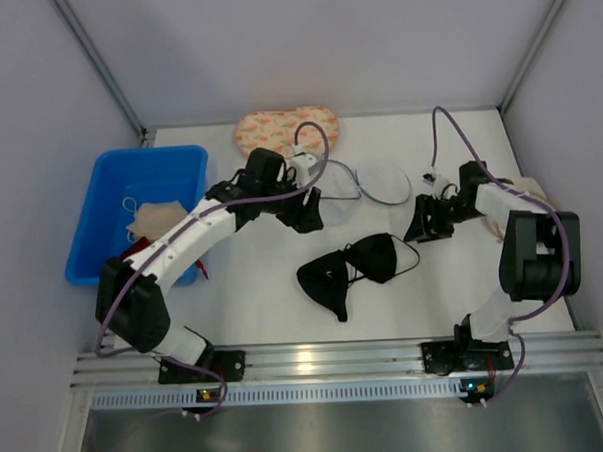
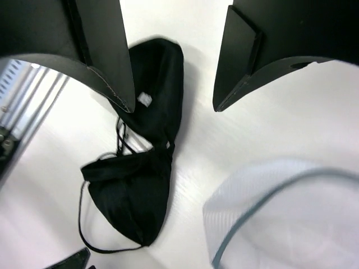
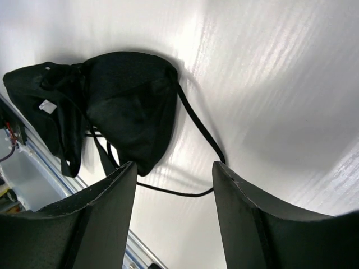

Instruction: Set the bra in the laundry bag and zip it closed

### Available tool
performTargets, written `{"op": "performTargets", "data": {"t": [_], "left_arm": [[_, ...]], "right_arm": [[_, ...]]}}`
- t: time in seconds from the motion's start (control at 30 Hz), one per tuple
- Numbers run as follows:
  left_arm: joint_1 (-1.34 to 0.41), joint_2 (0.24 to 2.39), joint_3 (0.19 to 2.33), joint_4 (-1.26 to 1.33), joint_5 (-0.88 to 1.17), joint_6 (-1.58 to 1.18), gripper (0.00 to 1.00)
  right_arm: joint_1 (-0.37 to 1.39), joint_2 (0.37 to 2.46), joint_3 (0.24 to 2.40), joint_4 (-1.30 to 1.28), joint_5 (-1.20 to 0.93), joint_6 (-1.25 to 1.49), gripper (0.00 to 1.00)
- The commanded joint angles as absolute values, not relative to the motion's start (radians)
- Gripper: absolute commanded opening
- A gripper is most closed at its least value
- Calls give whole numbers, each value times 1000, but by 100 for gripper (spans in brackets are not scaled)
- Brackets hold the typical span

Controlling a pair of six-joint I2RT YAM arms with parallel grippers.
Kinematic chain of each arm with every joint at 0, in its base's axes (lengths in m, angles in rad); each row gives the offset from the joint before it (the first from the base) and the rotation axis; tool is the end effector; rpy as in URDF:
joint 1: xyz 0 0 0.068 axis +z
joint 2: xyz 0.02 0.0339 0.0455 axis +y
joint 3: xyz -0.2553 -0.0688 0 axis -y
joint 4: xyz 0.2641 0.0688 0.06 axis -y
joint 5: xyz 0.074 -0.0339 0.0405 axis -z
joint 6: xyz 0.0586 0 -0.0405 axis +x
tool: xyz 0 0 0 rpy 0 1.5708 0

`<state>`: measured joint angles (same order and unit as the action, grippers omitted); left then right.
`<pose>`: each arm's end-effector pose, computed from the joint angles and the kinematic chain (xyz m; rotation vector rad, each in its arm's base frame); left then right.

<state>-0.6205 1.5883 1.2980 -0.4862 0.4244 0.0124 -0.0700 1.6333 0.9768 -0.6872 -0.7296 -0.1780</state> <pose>0.2997 -0.2438 0.2614 0.9489 2.2040 -0.7914 0.3102 0.0174 0.1400 -0.2601 2.6581 0.9735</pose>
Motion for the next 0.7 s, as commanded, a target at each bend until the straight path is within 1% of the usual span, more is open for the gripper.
{"op": "performTargets", "data": {"t": [0.0,0.03,0.13,0.2,0.27,0.4,0.53,0.6,0.67], "left_arm": [[-569,1444,1163,-543,532,-107,63],[-558,1416,1096,-555,538,-112,63],[-529,1330,996,-586,554,-126,64],[-505,1331,968,-595,569,-161,64],[-477,1367,928,-601,589,-210,64],[-451,1446,910,-621,647,-274,63],[-445,1499,881,-565,716,-322,63],[-445,1540,873,-537,744,-365,61],[-445,1571,879,-517,768,-379,56]], "right_arm": [[-80,1651,999,-683,-726,-216,57],[-80,1658,996,-680,-716,-209,58],[-81,1670,999,-661,-703,-201,59],[-80,1680,1000,-652,-696,-180,60],[-74,1718,1008,-660,-696,-166,64],[-63,1790,1026,-657,-715,-129,64],[-52,1818,1006,-611,-767,-89,65],[-35,1828,1003,-606,-785,-78,64],[-31,1832,996,-598,-798,-72,62]]}}
